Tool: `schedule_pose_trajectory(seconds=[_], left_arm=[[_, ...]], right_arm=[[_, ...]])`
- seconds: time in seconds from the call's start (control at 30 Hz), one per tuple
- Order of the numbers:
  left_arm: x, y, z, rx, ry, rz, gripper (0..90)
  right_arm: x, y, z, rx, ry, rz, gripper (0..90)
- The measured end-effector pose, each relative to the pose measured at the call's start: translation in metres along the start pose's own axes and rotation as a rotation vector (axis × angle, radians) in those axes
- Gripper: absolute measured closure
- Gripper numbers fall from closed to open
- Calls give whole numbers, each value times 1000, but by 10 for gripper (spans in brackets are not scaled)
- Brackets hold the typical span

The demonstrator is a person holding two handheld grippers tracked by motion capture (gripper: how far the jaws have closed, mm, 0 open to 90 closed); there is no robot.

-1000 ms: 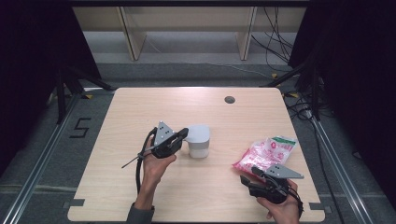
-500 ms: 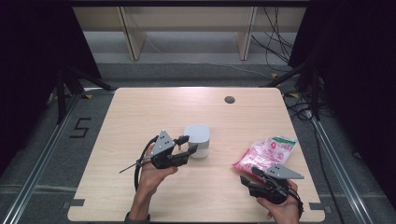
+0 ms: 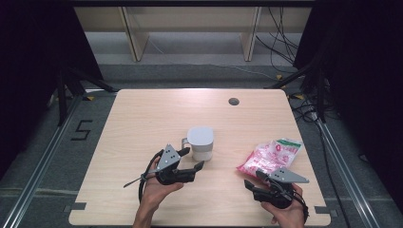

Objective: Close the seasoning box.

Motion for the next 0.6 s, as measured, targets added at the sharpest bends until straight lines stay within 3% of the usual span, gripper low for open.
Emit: schedule_pose_trajectory(seconds=[0.23,0.6], left_arm=[[-7,1,9,-8,17,-5,251],[-18,1,25,14,-1,-6,242]], right_arm=[[1,0,1,1,1,-4,408],[2,-2,2,4,-16,3,407]])
Point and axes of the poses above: each handheld gripper's, and its own axes: y roughly forward along the jaws, z roughly out of its underside, x roughly to its left, the point moved 3 cm from there along y, roughly forward along the jaws, and after that the axes turned 11 degrees about z, right-handed, at the moved point
